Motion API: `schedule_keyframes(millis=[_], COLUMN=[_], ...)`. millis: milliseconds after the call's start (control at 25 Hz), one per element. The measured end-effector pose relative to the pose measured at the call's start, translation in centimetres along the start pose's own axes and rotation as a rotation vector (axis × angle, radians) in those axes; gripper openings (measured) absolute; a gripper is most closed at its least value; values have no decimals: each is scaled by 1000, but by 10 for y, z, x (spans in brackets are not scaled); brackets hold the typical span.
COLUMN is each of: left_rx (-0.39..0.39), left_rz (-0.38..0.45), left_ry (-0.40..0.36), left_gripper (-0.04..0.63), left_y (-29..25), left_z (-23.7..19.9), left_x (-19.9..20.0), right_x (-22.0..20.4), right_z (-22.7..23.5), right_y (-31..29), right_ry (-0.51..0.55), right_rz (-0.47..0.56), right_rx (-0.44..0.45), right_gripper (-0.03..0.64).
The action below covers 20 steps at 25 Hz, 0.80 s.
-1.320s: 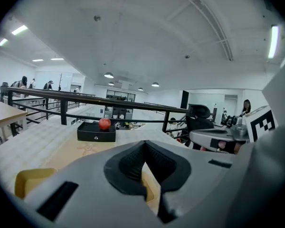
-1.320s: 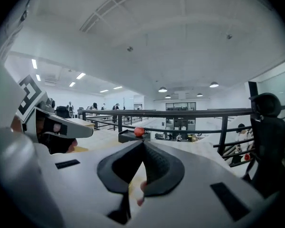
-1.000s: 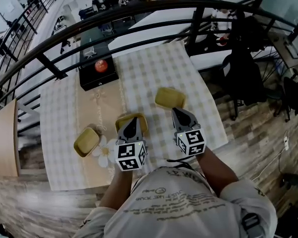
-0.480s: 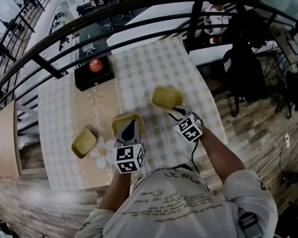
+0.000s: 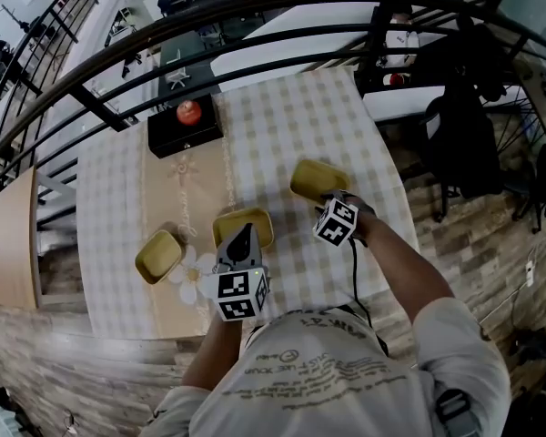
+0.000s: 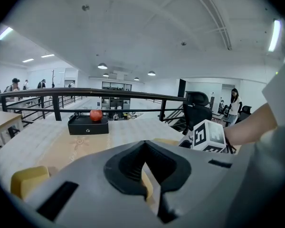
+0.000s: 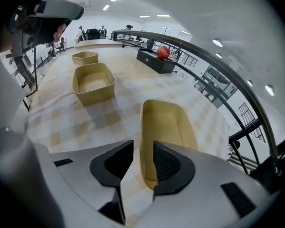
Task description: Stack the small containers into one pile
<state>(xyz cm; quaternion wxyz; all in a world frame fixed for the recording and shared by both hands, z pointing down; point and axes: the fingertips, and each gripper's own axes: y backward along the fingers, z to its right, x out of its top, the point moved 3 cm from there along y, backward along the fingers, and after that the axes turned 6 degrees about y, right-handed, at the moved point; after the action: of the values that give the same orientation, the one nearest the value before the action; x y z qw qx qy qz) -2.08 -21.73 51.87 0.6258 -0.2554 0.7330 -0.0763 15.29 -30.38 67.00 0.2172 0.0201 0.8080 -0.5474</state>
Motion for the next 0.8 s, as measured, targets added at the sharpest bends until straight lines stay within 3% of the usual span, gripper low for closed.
schedule_keyframes(millis=[120, 320, 800], left_rx=[13, 23, 28], left_rz=[3, 5, 32], left_ry=[5, 14, 34], left_gripper=[3, 3, 3], left_y=[1, 2, 10], left_z=[-4, -9, -16], left_x=[2, 3, 6], right_x=[6, 8, 17], right_z=[0, 2, 11], right_y=[-4, -8, 5], right_ry=[15, 60, 112], right_rz=[-23, -45, -11], right_rx=[27, 2, -95], right_gripper=[110, 23, 20])
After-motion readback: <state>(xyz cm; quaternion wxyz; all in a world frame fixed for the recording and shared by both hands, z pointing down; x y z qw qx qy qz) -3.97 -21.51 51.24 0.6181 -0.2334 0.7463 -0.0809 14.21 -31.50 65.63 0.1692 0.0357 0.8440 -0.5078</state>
